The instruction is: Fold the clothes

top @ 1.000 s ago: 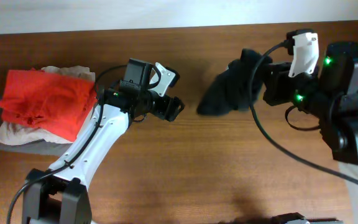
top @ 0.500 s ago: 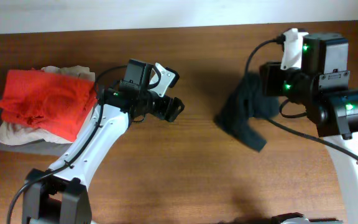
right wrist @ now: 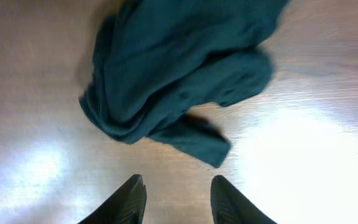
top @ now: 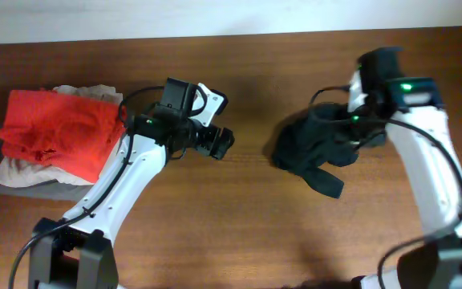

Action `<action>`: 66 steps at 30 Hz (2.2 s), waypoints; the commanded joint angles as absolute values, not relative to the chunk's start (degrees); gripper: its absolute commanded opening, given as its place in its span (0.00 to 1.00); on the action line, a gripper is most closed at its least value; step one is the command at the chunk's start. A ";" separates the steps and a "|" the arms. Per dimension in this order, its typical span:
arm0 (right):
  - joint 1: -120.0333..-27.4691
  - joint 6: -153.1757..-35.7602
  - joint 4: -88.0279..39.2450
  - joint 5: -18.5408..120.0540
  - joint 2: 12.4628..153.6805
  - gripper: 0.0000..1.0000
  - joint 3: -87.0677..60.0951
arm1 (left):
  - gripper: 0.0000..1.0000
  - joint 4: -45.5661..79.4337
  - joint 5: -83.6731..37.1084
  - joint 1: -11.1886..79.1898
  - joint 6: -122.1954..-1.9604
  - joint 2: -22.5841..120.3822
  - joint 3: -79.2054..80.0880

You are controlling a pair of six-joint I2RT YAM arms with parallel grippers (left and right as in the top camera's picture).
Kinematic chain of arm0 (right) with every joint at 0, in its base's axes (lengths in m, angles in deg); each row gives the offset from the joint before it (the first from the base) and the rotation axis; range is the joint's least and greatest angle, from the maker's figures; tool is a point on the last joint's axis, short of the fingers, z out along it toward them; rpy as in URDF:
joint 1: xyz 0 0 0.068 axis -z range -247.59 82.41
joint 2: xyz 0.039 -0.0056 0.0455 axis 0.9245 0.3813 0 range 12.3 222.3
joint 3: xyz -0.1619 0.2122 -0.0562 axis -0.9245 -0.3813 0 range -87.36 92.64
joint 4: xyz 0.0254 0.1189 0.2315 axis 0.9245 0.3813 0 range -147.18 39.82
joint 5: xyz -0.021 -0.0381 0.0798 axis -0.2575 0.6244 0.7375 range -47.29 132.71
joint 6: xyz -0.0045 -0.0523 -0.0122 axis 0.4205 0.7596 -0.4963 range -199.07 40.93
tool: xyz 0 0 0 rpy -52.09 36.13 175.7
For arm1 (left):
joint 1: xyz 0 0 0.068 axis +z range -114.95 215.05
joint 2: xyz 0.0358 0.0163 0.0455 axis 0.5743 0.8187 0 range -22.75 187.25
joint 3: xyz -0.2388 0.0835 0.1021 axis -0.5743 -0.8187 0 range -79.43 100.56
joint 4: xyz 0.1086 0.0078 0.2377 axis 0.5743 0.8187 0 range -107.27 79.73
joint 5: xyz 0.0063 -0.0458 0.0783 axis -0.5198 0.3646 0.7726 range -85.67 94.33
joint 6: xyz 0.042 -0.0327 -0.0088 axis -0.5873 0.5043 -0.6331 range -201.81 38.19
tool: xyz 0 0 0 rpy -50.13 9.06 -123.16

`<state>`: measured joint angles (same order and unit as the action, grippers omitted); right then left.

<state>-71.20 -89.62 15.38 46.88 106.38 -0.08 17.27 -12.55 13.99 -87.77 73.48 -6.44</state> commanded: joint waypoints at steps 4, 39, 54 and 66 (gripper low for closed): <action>-73.22 -87.17 8.03 47.88 110.19 0.40 -13.32 | 0.95 17.45 -10.82 13.84 -87.86 70.70 -5.07; -73.35 -92.78 -9.54 48.08 107.23 0.04 -32.34 | 0.99 18.17 -10.82 15.35 -87.88 66.35 -4.21; -77.13 -85.59 13.28 64.54 87.65 0.04 19.92 | 0.99 17.47 -11.81 15.35 -87.86 65.26 -4.10; -76.78 -87.65 0.54 55.38 87.65 0.04 27.18 | 0.99 17.38 -12.53 15.35 -87.88 59.45 -3.95</action>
<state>-76.84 -87.10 1.96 60.43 87.98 24.38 17.56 -11.70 15.04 -87.77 62.29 -5.18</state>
